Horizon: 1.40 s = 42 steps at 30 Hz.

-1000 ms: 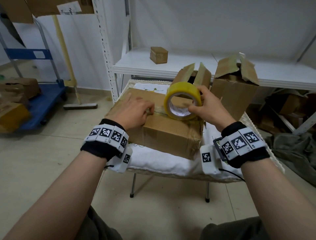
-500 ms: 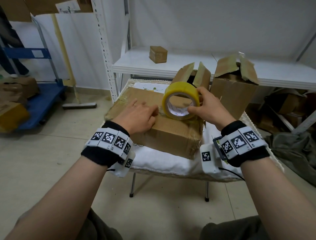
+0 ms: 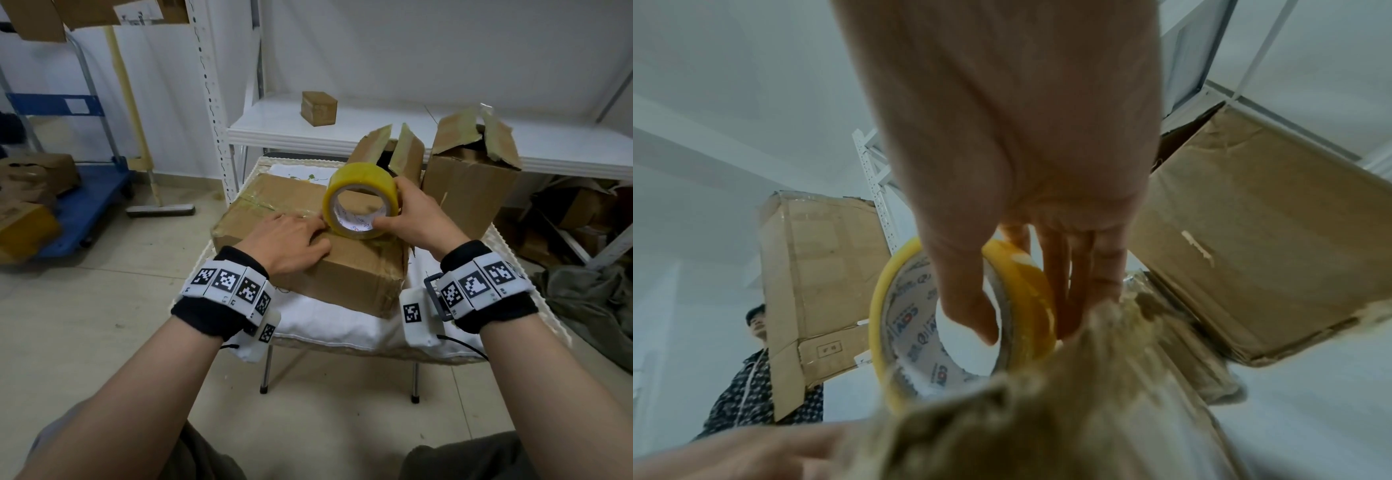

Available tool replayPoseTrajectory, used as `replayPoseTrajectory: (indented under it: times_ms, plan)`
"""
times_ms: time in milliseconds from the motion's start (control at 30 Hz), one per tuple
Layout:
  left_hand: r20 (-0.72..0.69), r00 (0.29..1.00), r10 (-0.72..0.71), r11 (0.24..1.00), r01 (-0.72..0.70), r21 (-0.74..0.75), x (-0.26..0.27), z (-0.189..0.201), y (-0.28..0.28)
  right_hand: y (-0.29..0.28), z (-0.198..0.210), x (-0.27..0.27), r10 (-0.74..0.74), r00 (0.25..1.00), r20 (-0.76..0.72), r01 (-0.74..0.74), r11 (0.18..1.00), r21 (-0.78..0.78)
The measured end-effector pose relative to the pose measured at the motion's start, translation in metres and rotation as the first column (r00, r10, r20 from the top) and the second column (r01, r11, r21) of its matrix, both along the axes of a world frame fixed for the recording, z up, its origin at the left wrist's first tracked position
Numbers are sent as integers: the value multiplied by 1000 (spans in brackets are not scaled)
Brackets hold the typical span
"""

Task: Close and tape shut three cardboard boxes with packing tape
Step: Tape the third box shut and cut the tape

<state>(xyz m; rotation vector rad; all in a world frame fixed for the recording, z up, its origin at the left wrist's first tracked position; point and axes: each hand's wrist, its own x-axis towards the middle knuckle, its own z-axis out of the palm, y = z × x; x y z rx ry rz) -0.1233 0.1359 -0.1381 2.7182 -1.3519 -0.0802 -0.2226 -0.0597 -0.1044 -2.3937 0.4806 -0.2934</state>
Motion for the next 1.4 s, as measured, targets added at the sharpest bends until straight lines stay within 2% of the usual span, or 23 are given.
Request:
replayPoseTrajectory:
  times_ms: [167, 467, 667, 1100, 1300, 1400]
  plan:
    - [-6, 1000, -21, 1000, 21, 23, 1, -9, -5, -1, -3, 0, -26, 1000, -1, 26, 999, 19]
    - [-88, 996, 14, 1000, -15, -14, 3, -9, -5, 1, -4, 1, -63, 960, 273, 60, 998, 19]
    - [-108, 994, 30, 998, -35, -47, 2, -8, -6, 7, -1, 0, -92, 926, 367, 71, 995, 71]
    - [-86, 996, 38, 993, -47, -107, -1, -11, -5, 0, -2, -5, -99, 930, 353, 99, 995, 21]
    - [-100, 994, 43, 996, -50, -70, 1, -10, -7, -10, -8, -7, -130, 962, 240, 123, 991, 42]
    - [-77, 996, 36, 997, -41, -61, 5, -9, -9, -11, -7, -11, -103, 972, 213, 88, 993, 79]
